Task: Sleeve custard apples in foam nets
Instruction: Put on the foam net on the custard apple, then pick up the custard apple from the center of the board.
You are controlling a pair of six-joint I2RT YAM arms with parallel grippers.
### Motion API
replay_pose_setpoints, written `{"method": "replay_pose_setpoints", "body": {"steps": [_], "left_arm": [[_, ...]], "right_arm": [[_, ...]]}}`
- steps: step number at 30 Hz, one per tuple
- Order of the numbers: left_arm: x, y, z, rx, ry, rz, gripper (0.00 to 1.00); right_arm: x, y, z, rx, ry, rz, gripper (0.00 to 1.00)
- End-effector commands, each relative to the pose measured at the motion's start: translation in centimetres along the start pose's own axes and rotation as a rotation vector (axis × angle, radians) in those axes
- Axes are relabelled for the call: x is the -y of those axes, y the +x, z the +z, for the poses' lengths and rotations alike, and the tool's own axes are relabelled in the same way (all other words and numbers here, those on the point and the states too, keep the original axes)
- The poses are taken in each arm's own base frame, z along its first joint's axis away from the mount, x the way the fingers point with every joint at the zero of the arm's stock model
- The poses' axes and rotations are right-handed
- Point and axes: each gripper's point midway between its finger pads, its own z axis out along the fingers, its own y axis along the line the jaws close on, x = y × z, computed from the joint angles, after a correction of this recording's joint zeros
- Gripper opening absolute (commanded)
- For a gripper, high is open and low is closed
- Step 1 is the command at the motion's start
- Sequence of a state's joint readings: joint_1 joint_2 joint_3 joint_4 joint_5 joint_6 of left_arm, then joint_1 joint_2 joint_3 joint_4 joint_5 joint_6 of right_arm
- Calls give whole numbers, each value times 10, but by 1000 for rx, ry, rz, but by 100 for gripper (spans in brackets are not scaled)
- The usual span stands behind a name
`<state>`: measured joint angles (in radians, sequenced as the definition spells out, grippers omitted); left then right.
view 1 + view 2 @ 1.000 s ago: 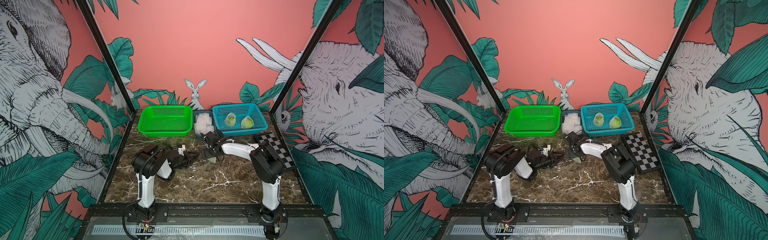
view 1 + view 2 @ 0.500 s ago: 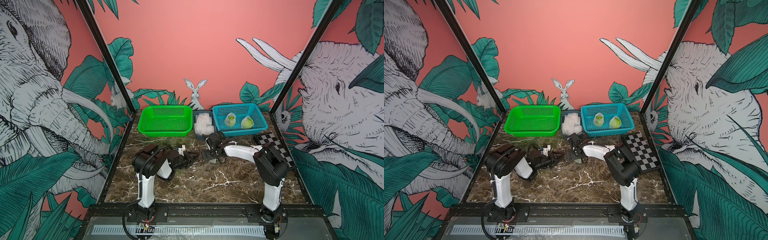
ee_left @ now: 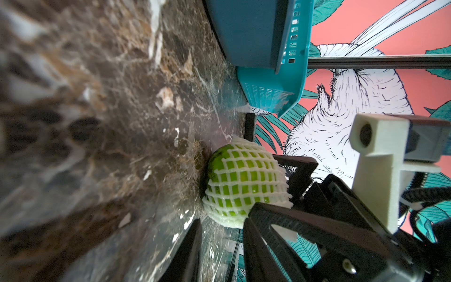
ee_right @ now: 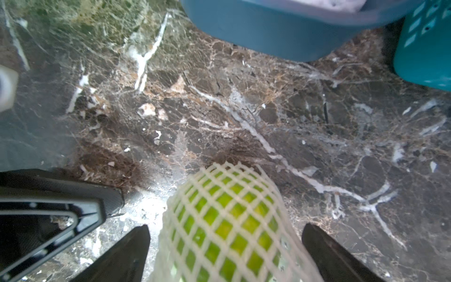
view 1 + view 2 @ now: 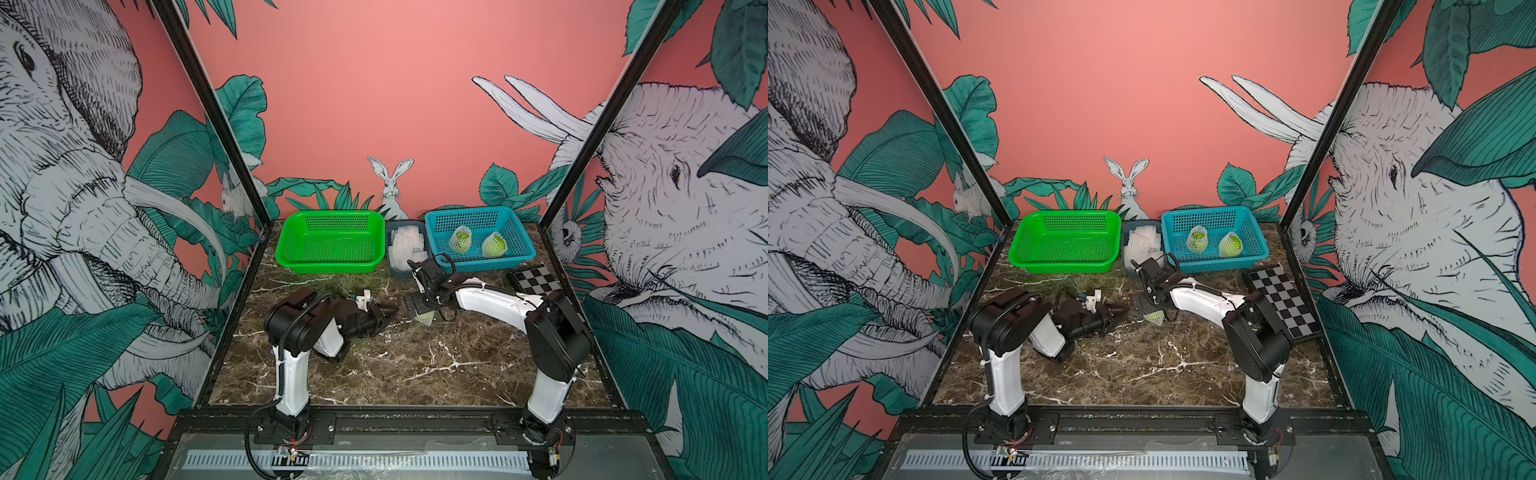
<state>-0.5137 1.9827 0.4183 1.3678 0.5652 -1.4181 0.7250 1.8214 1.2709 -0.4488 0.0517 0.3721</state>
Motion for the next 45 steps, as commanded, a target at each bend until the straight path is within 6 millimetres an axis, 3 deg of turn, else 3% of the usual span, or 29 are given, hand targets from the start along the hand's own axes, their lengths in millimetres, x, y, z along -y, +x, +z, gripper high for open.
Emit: {"method": "replay_pose_setpoints", "body": {"steps": [1, 13, 24, 29, 35, 45], "left_arm": [[9, 0, 2, -9, 36, 8, 31], [9, 0, 2, -9, 36, 7, 31], [9, 0, 1, -9, 34, 6, 31], [9, 0, 2, -9, 34, 7, 31], [9, 0, 1, -9, 34, 8, 31], [8, 1, 0, -5, 31, 8, 31]], "right_arm": [[-1, -3, -12, 4, -9, -7, 99], [4, 18, 7, -28, 6, -11, 94], [4, 22, 19, -41, 8, -20, 90], [7, 17, 12, -31, 28, -16, 97], [12, 5, -7, -9, 56, -34, 99], [8, 9, -3, -53, 71, -84, 99]]}}
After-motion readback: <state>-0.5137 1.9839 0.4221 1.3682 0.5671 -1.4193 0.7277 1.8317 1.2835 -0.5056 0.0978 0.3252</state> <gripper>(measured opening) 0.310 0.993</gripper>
